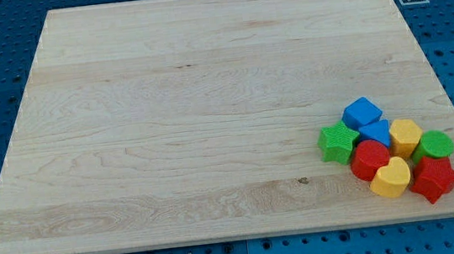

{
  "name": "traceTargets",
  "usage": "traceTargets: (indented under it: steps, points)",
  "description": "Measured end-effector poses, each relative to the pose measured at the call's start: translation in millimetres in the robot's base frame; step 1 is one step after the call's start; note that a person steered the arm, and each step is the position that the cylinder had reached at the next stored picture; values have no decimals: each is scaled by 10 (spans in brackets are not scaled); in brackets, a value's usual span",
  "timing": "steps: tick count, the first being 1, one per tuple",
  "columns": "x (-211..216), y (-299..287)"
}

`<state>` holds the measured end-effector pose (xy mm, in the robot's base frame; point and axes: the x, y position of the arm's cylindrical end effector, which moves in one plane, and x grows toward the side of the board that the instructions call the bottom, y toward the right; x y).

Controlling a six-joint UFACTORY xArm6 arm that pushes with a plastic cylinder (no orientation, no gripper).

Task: Push the red star into the group of blocks

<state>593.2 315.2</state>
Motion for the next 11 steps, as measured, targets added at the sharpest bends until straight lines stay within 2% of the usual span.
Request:
traceTargets:
  steps: [2,4,9,11]
  points:
    - [135,-151]
    - [139,-647]
    - [46,-1370]
    - [-119,-1700]
